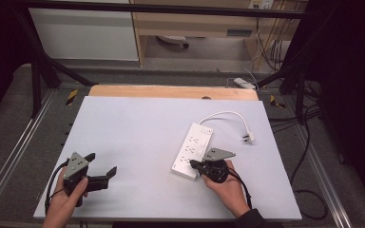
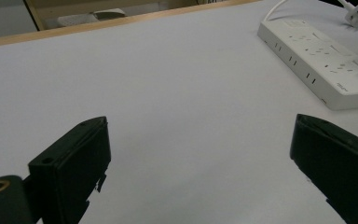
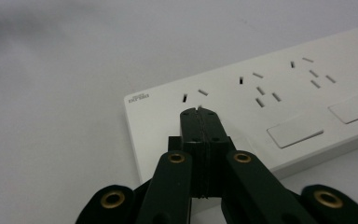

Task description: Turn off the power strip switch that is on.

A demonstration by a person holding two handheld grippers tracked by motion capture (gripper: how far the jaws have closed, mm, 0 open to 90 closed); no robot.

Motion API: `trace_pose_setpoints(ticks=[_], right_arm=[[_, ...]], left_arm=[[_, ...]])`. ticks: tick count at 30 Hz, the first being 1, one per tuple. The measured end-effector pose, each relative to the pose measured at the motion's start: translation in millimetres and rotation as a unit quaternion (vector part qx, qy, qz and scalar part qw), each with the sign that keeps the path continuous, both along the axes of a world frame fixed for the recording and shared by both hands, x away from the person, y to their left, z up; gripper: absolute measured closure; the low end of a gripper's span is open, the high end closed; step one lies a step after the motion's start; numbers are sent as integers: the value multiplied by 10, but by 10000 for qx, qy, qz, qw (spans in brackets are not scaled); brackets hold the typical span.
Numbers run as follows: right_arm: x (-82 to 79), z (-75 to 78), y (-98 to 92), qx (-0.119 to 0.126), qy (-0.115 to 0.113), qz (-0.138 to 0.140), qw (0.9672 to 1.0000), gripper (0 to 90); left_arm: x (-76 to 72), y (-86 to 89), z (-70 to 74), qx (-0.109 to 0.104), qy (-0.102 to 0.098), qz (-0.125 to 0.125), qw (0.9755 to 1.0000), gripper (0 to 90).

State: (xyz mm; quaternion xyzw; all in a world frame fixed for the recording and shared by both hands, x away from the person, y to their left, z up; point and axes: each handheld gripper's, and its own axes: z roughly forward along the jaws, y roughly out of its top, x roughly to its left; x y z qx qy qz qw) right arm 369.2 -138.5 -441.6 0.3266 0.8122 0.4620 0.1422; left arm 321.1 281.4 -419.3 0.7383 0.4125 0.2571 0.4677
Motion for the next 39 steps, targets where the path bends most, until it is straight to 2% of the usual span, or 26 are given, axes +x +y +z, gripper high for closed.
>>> trace_pose_setpoints(ticks=[20, 25, 39], right_arm=[[36, 132, -177, 401, -267, -348, 9982, 900], [42, 172, -223, 468, -366, -424, 9973, 900], [56, 231, -313, 579, -457, -608, 9954, 882]], left_arm=[[-2, -5, 1, -24, 5, 39, 10000, 50], [-2, -8, 2, -21, 5, 28, 10000, 50], [-3, -14, 3, -35, 17, 23, 10000, 51]])
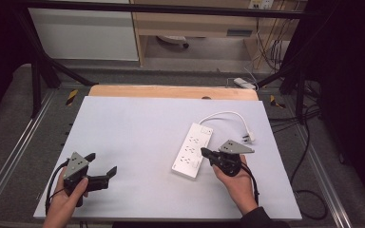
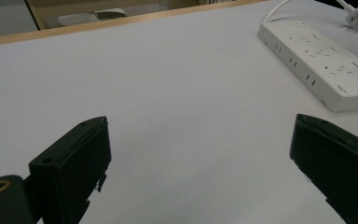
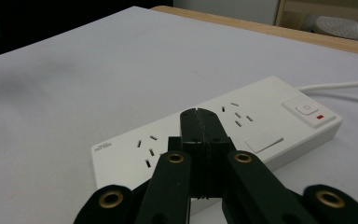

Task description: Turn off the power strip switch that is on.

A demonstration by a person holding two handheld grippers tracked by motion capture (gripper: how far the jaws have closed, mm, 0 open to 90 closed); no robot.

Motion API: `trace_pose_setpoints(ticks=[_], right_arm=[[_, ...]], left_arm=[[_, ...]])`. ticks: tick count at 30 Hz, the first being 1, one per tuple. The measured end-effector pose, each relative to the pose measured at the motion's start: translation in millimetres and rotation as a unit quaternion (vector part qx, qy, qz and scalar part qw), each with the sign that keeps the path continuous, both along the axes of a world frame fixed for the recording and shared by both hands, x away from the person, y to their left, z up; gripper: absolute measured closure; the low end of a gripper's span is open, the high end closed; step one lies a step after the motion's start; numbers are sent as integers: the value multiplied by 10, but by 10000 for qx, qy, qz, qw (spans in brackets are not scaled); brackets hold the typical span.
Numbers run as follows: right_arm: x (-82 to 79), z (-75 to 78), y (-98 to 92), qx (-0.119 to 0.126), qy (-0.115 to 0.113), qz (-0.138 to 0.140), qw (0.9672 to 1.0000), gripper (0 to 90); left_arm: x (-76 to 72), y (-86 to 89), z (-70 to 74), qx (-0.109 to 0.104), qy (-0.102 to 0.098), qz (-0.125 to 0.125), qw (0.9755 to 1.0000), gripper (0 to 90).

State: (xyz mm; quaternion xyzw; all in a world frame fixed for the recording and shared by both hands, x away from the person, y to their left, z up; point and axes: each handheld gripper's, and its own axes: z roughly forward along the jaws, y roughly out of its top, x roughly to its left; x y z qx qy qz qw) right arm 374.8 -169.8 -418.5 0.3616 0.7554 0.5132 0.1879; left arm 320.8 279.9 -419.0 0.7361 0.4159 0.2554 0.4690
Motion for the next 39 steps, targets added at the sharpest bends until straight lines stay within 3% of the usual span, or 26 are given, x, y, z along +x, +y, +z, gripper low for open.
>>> trace_pose_setpoints(ticks=[8, 19, 26, 36, 39], right_arm=[[9, 64, -51, 128, -25, -153, 9998, 719], [-26, 198, -135, 296, -144, -423, 9986, 354], [-54, 283, -197, 279, -236, -602, 9975, 241], [-96, 368, -221, 18, -560, -779, 9954, 83], [-108, 396, -249, 87, -590, -852, 9946, 52]], left_arm=[[0, -3, 1, -16, 2, 11, 10000, 51], [-1, -3, 1, -17, 1, 12, 10000, 51], [-2, -5, 1, -24, -2, 12, 10000, 51], [-4, -5, 6, -70, -5, 4, 10000, 51], [-7, -5, 12, -128, -5, -4, 9999, 51]])
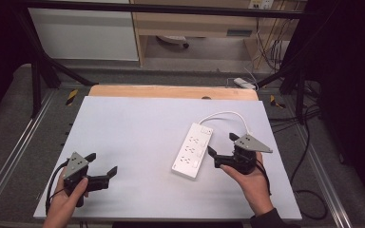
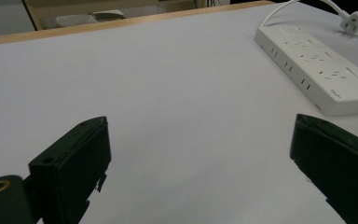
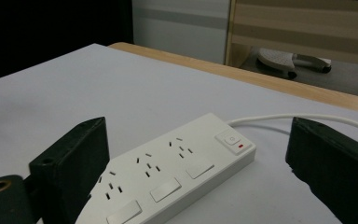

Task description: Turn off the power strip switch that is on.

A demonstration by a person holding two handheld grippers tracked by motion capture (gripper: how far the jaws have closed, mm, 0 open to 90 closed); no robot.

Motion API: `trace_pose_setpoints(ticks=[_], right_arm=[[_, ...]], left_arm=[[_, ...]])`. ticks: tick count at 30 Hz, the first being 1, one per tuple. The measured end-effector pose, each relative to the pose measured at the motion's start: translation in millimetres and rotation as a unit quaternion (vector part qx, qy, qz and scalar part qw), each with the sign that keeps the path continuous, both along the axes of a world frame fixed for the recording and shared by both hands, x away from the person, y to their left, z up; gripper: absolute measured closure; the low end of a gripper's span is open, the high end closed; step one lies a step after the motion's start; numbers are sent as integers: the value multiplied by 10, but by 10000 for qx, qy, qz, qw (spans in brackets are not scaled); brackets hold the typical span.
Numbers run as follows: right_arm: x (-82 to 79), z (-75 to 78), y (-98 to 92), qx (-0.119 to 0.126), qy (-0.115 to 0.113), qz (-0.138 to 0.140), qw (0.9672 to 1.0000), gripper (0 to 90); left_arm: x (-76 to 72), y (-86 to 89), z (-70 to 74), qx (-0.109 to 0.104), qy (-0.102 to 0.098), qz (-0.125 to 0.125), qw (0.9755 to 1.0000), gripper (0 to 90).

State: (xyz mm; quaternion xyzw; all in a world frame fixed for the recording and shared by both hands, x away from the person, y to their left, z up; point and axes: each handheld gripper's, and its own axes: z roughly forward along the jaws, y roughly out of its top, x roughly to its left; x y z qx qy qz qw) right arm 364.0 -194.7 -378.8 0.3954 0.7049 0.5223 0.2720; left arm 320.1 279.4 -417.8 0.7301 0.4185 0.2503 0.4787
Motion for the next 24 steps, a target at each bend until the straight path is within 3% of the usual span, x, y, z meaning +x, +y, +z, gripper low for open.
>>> trace_pose_setpoints(ticks=[13, 24], right_arm=[[-76, 82, -190, 166, -271, -122, 9994, 22], [-124, 91, -408, 222, -318, -266, 9989, 33]], left_arm=[[0, 14, 1, -43, -2, 23, 10000, 50], [-1, 19, 1, -28, -5, 27, 10000, 50]])
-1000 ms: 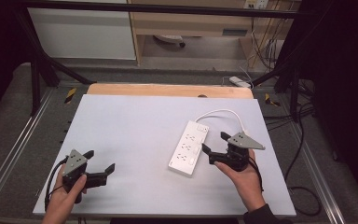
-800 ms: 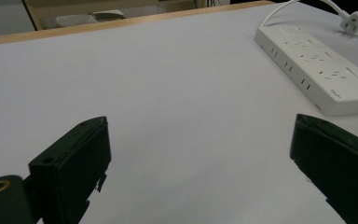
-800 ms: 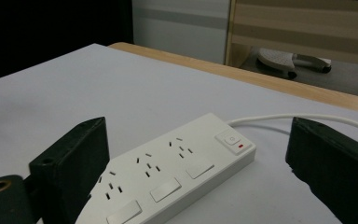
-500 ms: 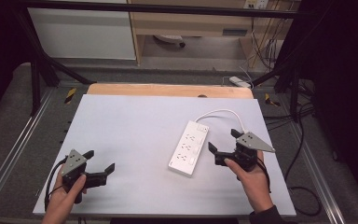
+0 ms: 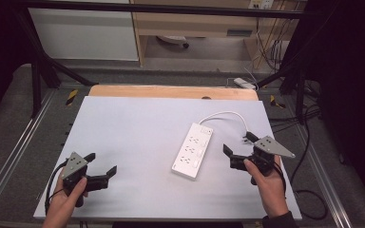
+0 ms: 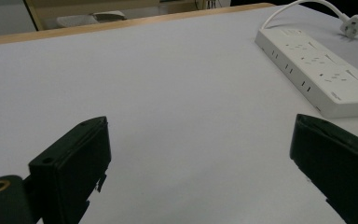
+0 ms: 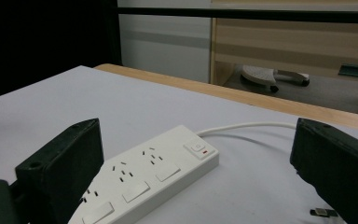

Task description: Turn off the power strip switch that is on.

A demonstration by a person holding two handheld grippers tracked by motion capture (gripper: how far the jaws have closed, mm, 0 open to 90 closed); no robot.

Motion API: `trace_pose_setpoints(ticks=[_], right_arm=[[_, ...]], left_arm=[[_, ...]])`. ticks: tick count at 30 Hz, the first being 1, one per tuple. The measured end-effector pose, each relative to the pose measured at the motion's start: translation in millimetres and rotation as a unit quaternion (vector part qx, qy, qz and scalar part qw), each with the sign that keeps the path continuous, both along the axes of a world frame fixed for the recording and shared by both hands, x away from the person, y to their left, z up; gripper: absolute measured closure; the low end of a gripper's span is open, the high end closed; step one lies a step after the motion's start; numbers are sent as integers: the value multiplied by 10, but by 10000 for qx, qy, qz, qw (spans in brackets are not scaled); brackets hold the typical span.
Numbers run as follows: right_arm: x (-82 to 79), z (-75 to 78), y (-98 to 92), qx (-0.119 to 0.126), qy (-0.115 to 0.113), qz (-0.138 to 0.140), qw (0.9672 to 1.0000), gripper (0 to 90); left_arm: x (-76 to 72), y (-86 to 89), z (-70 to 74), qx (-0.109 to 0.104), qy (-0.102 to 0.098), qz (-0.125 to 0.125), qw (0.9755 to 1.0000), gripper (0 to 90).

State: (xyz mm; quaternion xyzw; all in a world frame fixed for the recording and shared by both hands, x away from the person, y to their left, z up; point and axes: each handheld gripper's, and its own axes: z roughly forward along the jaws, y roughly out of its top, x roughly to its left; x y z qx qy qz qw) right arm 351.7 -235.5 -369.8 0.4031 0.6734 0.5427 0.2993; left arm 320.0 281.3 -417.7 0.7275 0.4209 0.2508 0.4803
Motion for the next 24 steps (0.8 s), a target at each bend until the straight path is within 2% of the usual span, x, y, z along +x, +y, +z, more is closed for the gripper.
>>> trace_pose_setpoints(ticks=[9, 15, 24], right_arm=[[-43, -90, -247, 54, 66, -208, 9997, 45], [-36, -207, -394, -49, 138, -311, 9994, 49], [-8, -501, -460, -343, 566, -303, 9973, 52]], left_arm=[[-1, -1, 1, -12, 0, -3, 10000, 51], [-3, 3, 1, -24, 0, 5, 10000, 50], [-10, 4, 6, -29, -5, 9, 10000, 50]])
